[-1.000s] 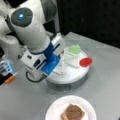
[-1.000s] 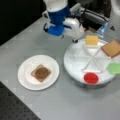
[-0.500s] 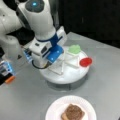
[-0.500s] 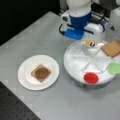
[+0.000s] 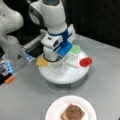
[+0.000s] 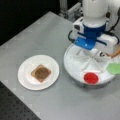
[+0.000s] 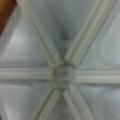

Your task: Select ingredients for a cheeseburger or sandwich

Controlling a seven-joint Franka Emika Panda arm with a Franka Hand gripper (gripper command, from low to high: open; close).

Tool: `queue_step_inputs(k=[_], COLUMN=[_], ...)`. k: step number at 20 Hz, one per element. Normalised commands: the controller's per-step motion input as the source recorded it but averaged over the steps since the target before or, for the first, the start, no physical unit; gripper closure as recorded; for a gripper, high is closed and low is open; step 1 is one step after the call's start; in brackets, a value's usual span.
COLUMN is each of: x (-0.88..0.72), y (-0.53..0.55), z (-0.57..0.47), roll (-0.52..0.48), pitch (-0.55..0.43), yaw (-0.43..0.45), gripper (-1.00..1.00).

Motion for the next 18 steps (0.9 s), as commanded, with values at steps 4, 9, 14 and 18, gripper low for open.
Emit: queue_step_inputs(k=[4, 9, 14, 18], x=[0.02, 0.01, -0.04, -0.10], y=[-0.02, -0.06, -0.06, -0.02], z=[-0.12, -0.13, -0.09, -0.08], roll=[-0.045, -0.070, -0.097, -0.228], pitch=[-0.091, -0.065, -0.043, -0.072], yaw=[-0.017, 0.002, 0.110, 0.144], gripper=[-1.00, -1.00, -1.00, -1.00])
